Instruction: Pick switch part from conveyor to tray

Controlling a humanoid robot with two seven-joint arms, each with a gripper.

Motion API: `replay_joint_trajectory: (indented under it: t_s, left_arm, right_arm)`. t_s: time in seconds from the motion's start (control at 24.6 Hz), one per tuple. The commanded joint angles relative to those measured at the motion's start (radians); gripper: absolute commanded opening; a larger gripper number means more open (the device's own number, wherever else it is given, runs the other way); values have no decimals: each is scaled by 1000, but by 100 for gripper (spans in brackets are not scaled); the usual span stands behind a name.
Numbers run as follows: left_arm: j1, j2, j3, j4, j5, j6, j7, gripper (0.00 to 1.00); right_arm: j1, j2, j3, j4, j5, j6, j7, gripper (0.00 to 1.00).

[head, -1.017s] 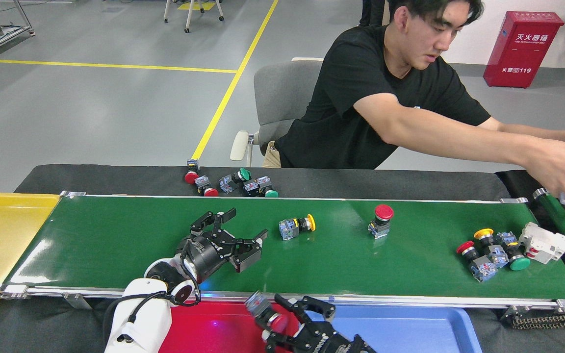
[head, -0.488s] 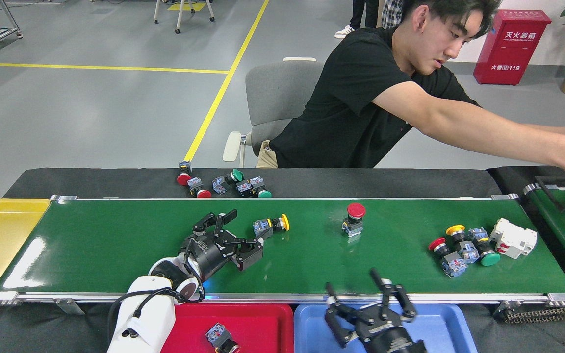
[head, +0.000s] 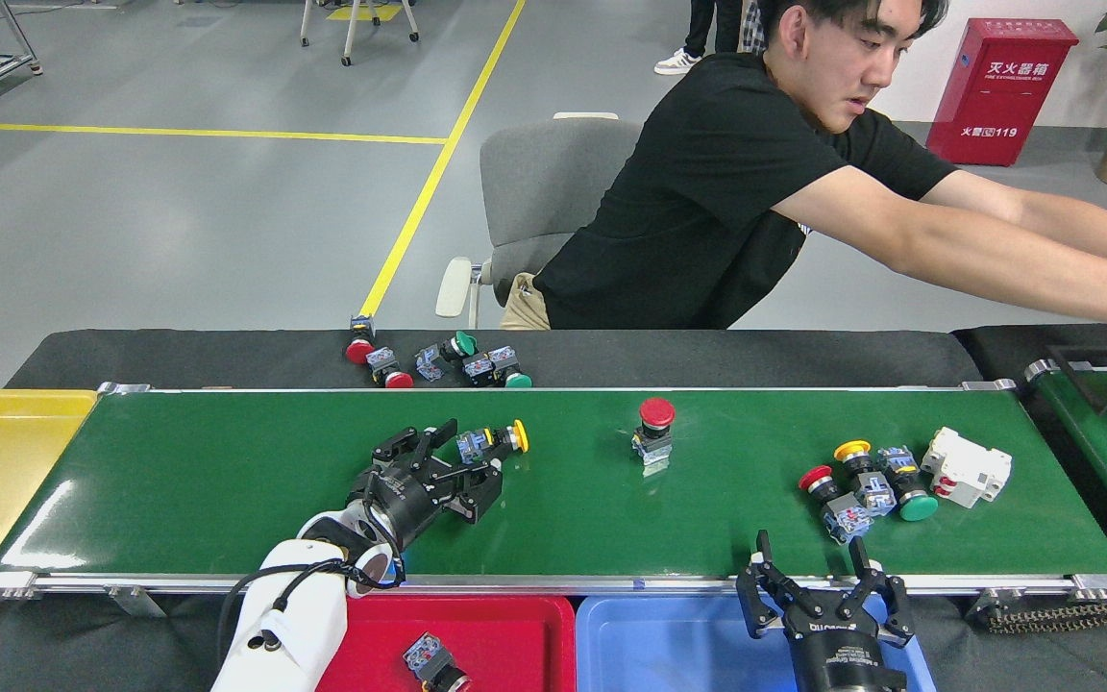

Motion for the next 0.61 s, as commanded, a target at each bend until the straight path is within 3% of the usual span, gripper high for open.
replay_joint_trajectory:
  t_s: [0.0, 0.2, 0.28, 0.37, 0.45, 0.57]
  left_arm:
    - [-21, 0, 0, -3, 3, -6, 11, 13]
    - [5, 7, 1, -17, 6, -34, 13, 6]
    - [36, 16, 3, -103, 8, -92, 11, 6]
    - [120, 48, 12, -242, 11, -188, 11, 6]
    - [225, 128, 23, -399, 17, -301, 11, 8]
    - [489, 197, 46, -677, 39, -331, 10, 11]
  right_arm:
    - [-21, -12, -4, -3, 1, 19, 17, 99]
    - [-52, -12, -4, 48, 1, 22, 21, 99]
    - [-56, -14, -6, 56, -2, 22, 21, 99]
    - [-59, -11, -6, 65, -2, 23, 24, 99]
    - [-66, -9, -6, 65, -2, 23, 47, 99]
    - [-89, -9, -6, 73, -2, 23, 83, 99]
